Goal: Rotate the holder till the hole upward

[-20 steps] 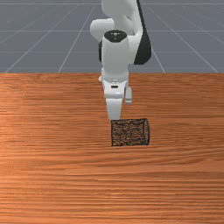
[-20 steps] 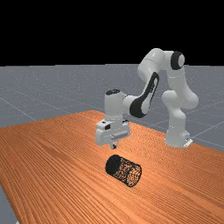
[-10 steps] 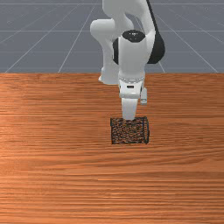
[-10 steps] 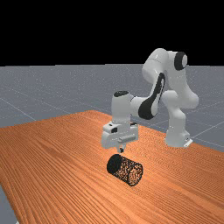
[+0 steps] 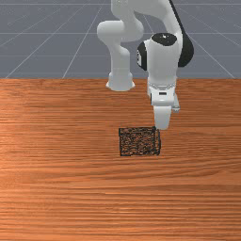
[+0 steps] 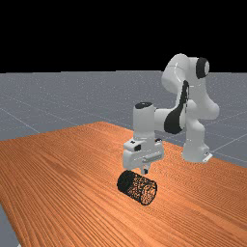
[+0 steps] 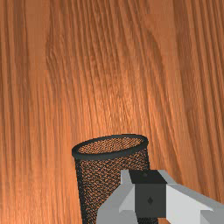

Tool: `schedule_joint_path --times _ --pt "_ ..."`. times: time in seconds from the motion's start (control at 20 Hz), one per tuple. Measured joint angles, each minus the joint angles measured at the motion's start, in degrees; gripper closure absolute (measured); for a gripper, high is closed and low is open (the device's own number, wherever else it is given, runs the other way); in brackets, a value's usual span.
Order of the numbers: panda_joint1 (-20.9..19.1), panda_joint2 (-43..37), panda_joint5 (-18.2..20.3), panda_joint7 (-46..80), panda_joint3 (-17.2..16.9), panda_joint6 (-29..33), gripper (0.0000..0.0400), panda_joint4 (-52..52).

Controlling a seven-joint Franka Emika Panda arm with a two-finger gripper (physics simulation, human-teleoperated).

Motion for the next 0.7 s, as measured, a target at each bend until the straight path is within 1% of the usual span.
schedule_joint_path --times 0.1,0.15,0.25,0.3,0.35,0.45,0.55,0.6,0.65,0.7 --pt "0.4 0.4 0.7 0.4 0.6 0.1 0.0400 0.5" --pt "2.7 0.7 -2.1 6.7 -1.1 -0.7 0.0400 1.3" --pt "3.4 1.1 -2.3 6.9 -0.7 -1.0 0.0400 2.0" --pt "2.2 1.3 0.3 3.4 1.0 -0.3 0.0400 1.9" --pt "2.8 1.5 -0.2 4.3 0.9 -0.5 0.0400 2.3" --pt "3.1 2.0 0.8 4.5 1.7 -0.3 0.0400 2.9" --pt "4.3 2.5 -0.3 6.3 1.5 -0.8 0.0400 3.8" --pt "5.1 2.8 -2.1 6.3 1.0 -1.7 0.0400 4.6" --pt "5.4 2.9 -2.1 6.9 1.0 -1.7 0.0400 4.7" --pt "5.6 3.7 -1.7 8.0 1.0 -3.8 0.0400 6.3"
